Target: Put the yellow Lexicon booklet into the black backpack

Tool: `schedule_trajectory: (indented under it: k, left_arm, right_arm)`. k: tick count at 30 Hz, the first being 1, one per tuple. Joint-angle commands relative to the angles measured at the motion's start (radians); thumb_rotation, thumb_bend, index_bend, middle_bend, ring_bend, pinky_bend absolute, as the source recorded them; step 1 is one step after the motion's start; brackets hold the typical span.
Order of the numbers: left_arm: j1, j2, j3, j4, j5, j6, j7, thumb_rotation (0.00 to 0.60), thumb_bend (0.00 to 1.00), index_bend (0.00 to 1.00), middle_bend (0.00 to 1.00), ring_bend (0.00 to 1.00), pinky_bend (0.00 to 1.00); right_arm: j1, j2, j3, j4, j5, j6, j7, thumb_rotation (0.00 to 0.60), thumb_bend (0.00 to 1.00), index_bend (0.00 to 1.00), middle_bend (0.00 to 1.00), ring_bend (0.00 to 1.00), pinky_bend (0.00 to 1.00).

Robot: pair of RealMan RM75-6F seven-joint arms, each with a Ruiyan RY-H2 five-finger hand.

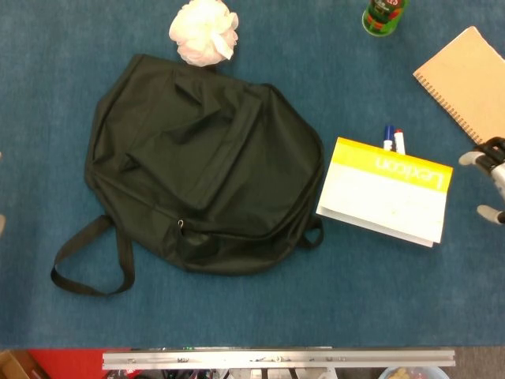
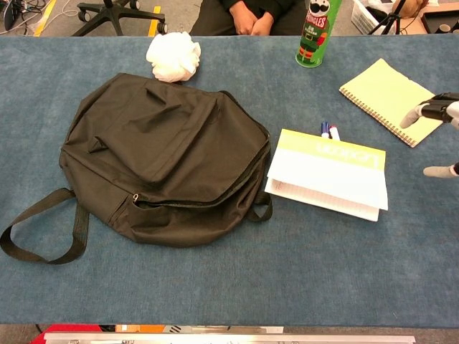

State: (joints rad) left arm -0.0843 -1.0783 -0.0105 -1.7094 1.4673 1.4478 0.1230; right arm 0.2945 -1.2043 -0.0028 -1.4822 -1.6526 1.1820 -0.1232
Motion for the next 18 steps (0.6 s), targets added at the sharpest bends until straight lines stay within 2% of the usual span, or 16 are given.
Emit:
schedule_trajectory:
  k: [1, 9, 18]
  left_arm:
    - [0.002, 0.005, 0.004, -0.004, -0.001, -0.004, -0.002, 0.600, 0.23, 0.18, 0.20, 0.20, 0.20]
    - [0.019, 0.018, 0.011, -0.010, 0.002, 0.013, -0.022, 0.600, 0.23, 0.18, 0.20, 0.20, 0.20]
    - [0.032, 0.022, 0.015, -0.006, 0.005, 0.024, -0.030, 0.600, 0.23, 0.18, 0.20, 0.20, 0.20]
  right_arm:
    - [0.030, -0.019, -0.017, -0.002, -0.021, -0.037, 0.014, 0.600, 0.00, 0.33, 0.33, 0.23, 0.36]
    - [0.095, -0.043, -0.062, -0.048, -0.134, -0.044, 0.115, 0.600, 0.00, 0.33, 0.33, 0.23, 0.34]
    - [0.172, -0.083, -0.099, -0.105, -0.217, -0.085, 0.173, 0.600, 0.00, 0.33, 0.33, 0.23, 0.34]
